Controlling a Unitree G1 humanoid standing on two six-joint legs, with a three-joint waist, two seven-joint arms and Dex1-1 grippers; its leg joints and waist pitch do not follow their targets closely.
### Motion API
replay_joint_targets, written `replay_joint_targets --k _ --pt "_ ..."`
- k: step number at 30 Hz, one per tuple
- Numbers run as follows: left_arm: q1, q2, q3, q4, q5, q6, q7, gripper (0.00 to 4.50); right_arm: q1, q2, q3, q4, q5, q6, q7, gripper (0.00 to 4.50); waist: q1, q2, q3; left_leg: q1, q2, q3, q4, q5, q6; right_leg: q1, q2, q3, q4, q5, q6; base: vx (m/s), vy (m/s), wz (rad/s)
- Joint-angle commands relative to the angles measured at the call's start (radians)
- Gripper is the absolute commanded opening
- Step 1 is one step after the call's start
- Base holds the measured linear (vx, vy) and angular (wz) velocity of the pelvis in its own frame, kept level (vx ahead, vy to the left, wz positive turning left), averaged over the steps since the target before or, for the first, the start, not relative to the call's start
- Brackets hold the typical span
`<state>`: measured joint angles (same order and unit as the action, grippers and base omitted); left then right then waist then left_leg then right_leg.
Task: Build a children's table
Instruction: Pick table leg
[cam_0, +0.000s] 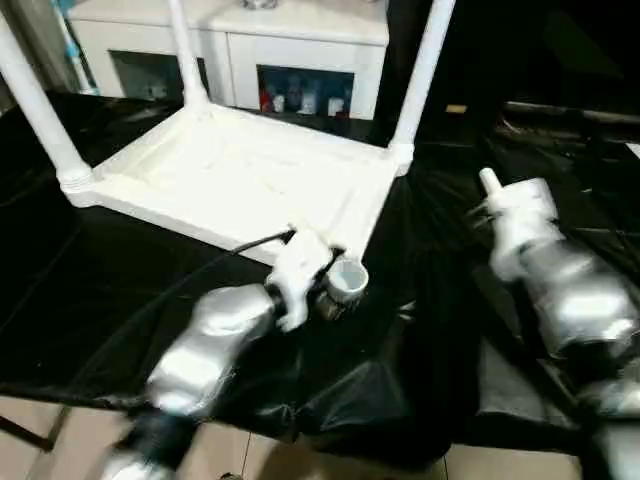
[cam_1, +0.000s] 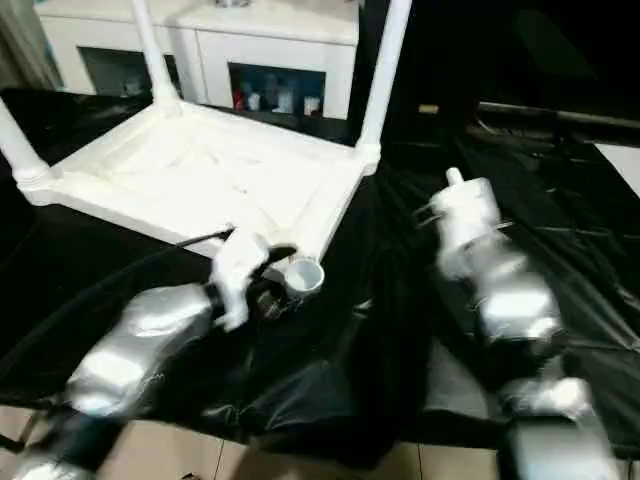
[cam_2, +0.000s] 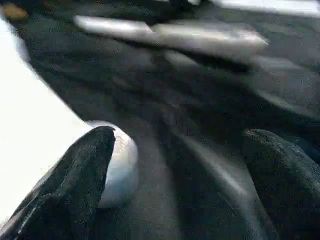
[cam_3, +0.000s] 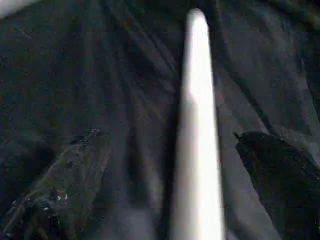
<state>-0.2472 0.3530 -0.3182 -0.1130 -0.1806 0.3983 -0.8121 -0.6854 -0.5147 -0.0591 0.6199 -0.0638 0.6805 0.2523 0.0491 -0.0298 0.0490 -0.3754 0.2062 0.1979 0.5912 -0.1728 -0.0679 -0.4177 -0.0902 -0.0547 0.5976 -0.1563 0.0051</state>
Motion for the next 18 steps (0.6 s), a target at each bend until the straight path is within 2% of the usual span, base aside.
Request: replay_joint_targets --k 1,4,8,10,12,14,16,18 --pt "0.008 0.030 -0.005 -0.081 -0.032 0.058 -0.035 4.50 -0.035 -0.024 -0.010 0.082 0.009 0.058 0.034 4.45 0.001 -0.006 -0.063 0.016 0.013 -0.005 -0.061 -0.239 -0.013 0.044 -0.029 0.029 -0.061 -0.270 -0.171 0.000 0.000 0.00" --pt "0.019 0.059 -0.001 -0.125 -0.052 0.097 -0.052 4.50 -0.066 -0.045 -0.007 0.164 0.016 0.075 0.067 4.45 0.004 -0.010 -0.062 0.015 0.012 -0.004 -0.062 -0.247 -0.010 0.045 -0.028 0.028 -0.062 -0.275 -0.177 0.000 0.000 0.00" --pt "0.019 0.081 0.007 -0.158 -0.061 0.136 -0.059 4.50 -0.104 -0.064 -0.037 0.287 0.045 0.095 0.125 4.45 0.008 -0.016 -0.062 0.014 0.012 -0.003 -0.059 -0.255 -0.012 0.044 -0.032 0.029 -0.063 -0.312 -0.175 0.000 0.000 0.00" --pt "0.016 0.088 0.011 -0.172 -0.066 0.155 -0.059 4.50 -0.119 -0.075 -0.034 0.329 0.050 0.100 0.158 4.18 0.009 -0.016 -0.061 0.013 0.012 -0.003 -0.057 -0.248 -0.012 0.044 -0.031 0.029 -0.063 -0.316 -0.171 0.000 0.000 0.00" --pt "0.013 0.095 0.014 -0.188 -0.072 0.173 -0.054 4.50 -0.133 -0.088 -0.033 0.370 0.044 0.096 0.159 4.10 0.010 -0.015 -0.060 0.012 0.012 -0.003 -0.057 -0.252 -0.015 0.043 -0.031 0.028 -0.065 -0.331 -0.169 0.000 0.000 0.00" --pt "0.009 0.099 0.014 -0.201 -0.078 0.190 -0.050 4.50 -0.143 -0.099 -0.029 0.411 0.039 0.089 0.169 3.99 0.010 -0.015 -0.060 0.013 0.012 -0.004 -0.056 -0.262 -0.020 0.043 -0.031 0.027 -0.065 -0.350 -0.167 0.000 0.000 0.00" --pt "0.008 0.103 0.014 -0.213 -0.085 0.204 -0.049 4.50 -0.149 -0.108 -0.023 0.456 0.036 0.076 0.184 3.66 0.009 -0.017 -0.059 0.011 0.011 -0.004 -0.055 -0.276 -0.022 0.041 -0.031 0.026 -0.066 -0.366 -0.164 0.000 0.000 0.00" --pt "0.007 0.105 0.014 -0.217 -0.087 0.209 -0.048 4.50 -0.148 -0.113 -0.014 0.480 0.033 0.069 0.199 3.62 0.008 -0.017 -0.057 0.011 0.010 -0.005 -0.054 -0.298 -0.024 0.039 -0.031 0.025 -0.070 -0.403 -0.156 0.000 0.000 0.00"
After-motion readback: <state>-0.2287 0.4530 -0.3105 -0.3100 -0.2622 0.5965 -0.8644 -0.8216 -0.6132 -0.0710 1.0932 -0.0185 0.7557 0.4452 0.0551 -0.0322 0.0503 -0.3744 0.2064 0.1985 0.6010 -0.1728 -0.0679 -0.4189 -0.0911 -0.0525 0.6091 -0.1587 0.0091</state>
